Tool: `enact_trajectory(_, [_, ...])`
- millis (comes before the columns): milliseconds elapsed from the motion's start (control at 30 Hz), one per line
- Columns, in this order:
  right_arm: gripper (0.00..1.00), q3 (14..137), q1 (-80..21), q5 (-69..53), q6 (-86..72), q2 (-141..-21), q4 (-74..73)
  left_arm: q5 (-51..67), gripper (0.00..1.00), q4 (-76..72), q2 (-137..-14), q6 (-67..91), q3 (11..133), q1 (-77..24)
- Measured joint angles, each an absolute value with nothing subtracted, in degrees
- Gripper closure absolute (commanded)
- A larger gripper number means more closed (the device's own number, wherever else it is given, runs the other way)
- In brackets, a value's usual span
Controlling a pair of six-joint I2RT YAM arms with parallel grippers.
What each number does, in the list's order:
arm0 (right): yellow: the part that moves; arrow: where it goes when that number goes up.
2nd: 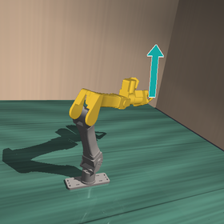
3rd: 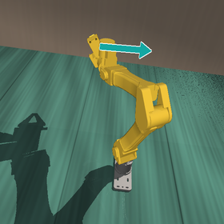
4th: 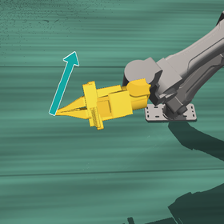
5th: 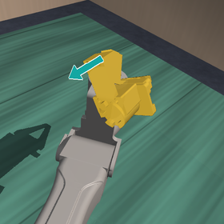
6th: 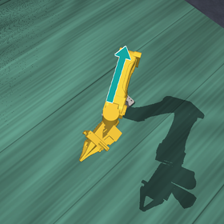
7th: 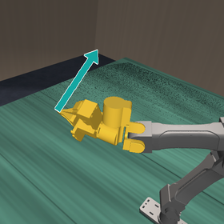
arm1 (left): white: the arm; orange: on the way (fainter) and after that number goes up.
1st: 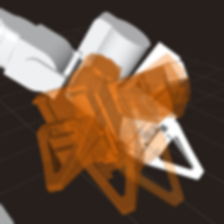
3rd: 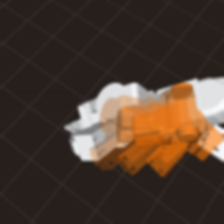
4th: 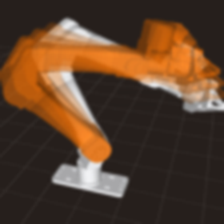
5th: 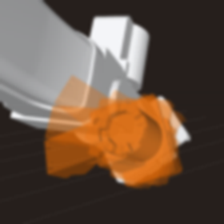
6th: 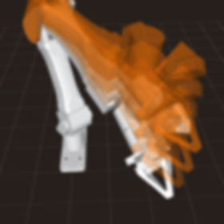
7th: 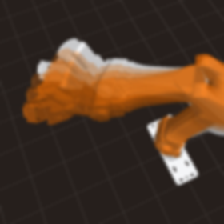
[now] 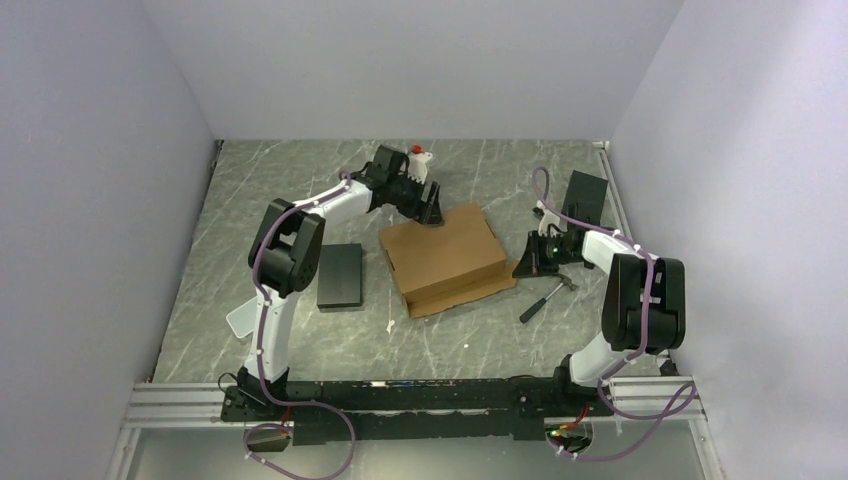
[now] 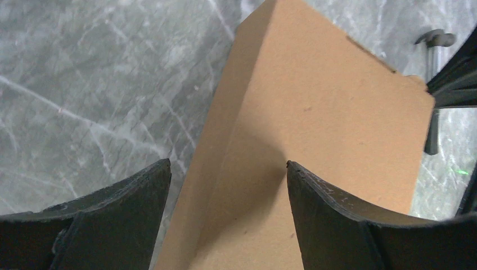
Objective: Fold the paper box
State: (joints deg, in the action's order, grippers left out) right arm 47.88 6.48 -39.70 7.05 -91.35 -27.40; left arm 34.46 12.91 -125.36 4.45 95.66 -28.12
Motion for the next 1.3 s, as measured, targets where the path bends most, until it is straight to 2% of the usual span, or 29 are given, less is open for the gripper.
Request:
enact_trajectory(400, [1.0,53.8,1.9,-32.4,9.9,-92.1,-27.5,26.9,0.14,7.7,-118.7,12.3,86.2,-25.4])
enact_trajectory(500, [1.0,57.3,1.9,-31.8,11.6,-94.3,-27.1,25.4,0.01,5.4,-115.0,14.2,83.5,-23.5])
enact_trajectory(633, [1.0,59.2,1.4,-31.5,13.9,-96.9,-26.5,27.6,0.0,-0.7,-110.7,18.7,79.9,-18.9])
enact_trajectory(833, [1.0,59.3,-0.8,-30.7,16.4,-97.9,-26.5,32.2,0.0,-4.8,-111.3,22.2,79.9,-13.7])
enact_trajectory(1067, [1.0,59.4,-1.6,-30.4,17.2,-97.9,-26.4,34.6,0.01,0.5,-117.1,15.5,86.3,-18.2])
enact_trajectory(1300, [1.0,59.3,-1.7,-29.6,17.1,-97.9,-25.3,28.9,0.05,8.6,-120.2,1.8,91.7,-27.9])
